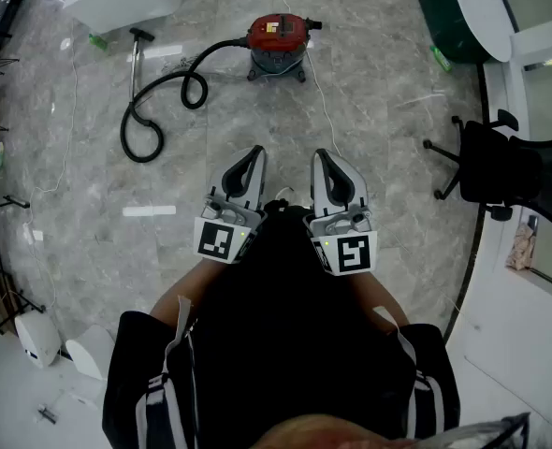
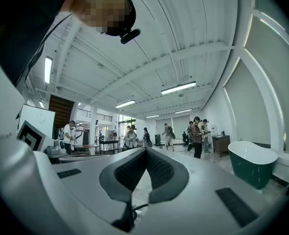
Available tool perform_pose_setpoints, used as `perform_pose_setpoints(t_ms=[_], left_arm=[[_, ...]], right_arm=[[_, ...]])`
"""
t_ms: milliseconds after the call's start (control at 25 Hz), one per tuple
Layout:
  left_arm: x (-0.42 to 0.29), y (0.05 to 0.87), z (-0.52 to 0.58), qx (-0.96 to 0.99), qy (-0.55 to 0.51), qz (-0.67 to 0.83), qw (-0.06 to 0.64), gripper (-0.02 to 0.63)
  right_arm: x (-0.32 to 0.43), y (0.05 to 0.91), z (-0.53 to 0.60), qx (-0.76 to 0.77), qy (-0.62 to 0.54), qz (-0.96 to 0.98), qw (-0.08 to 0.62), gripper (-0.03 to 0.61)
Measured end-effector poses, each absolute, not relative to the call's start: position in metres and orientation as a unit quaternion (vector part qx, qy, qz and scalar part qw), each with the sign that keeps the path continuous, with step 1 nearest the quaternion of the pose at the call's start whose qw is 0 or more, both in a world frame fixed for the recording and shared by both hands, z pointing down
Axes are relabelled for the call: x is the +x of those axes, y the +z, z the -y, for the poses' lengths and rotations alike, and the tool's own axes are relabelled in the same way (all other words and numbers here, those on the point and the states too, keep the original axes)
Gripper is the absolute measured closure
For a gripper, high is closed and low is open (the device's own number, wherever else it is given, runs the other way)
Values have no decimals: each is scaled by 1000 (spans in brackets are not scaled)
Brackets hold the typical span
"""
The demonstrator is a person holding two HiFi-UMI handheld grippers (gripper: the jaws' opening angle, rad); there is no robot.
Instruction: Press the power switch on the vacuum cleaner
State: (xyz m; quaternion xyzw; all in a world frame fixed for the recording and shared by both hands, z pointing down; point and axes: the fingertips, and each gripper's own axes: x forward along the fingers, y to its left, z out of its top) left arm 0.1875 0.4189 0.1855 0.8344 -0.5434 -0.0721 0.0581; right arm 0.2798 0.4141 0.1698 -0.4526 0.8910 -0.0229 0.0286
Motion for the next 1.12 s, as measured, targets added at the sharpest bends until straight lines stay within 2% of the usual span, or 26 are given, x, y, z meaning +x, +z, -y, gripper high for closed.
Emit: perform_pose_setpoints(t_ms=[240,520,1120], left_arm=[[200,196,-428,837,-53,543,39,595],[179,191,-430,804,-66,591,19,595],[174,208,-446,786,-48,615,39,595]], right_arm=[[290,174,-414,-451,-24,-892,28,563],[292,175,-418,-432,-30,-901,37,563],[299,186,-431,-406,-58,-911,55,563]])
